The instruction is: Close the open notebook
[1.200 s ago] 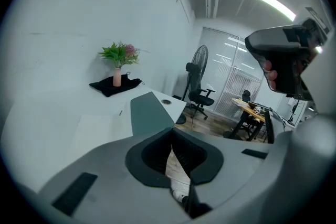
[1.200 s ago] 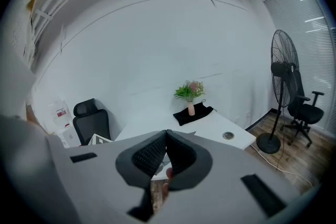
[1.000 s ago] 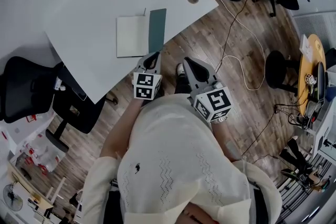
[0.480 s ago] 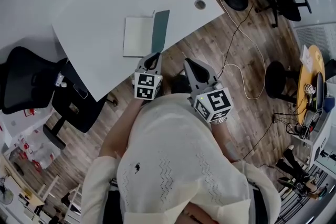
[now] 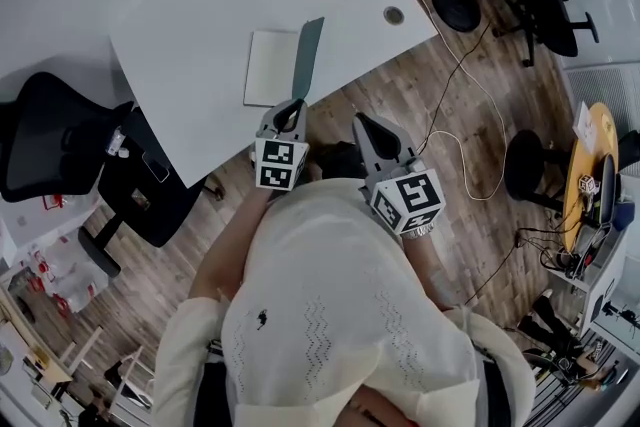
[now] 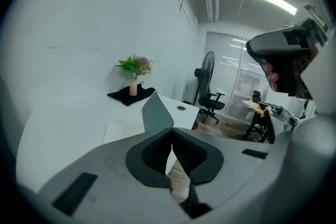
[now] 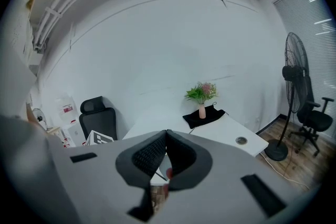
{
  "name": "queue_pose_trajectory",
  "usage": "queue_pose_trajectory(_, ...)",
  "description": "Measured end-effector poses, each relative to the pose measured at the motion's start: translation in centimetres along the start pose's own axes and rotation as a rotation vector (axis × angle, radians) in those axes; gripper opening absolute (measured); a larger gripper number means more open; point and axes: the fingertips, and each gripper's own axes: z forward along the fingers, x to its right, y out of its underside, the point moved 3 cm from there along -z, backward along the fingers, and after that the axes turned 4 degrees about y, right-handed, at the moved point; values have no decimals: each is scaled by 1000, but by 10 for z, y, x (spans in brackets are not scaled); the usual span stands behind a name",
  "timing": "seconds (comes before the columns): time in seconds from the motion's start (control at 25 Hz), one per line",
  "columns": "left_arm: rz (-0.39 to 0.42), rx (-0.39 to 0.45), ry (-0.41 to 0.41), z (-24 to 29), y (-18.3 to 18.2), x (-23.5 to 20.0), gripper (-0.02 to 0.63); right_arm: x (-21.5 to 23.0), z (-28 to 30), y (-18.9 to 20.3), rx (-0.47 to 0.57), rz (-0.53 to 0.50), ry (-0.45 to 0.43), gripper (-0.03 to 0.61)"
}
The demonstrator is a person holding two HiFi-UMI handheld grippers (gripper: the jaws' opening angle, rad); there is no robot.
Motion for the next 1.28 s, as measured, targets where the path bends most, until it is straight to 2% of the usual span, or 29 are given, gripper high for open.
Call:
queue_pose_trajectory(0.64,-51,12,-139,-21,11,-43,17,-11,17,-1,-20,-21,-28,2)
queue_pose_trajectory(1.0,-88,-61,-243,-30,26,-70,17,-10,23,-3,-25,-14,-21,2)
queue_pose_trajectory(1.28,-114,-104,-280,-29,39,-88,17,-10,30,-2,-32,-6,-18,2)
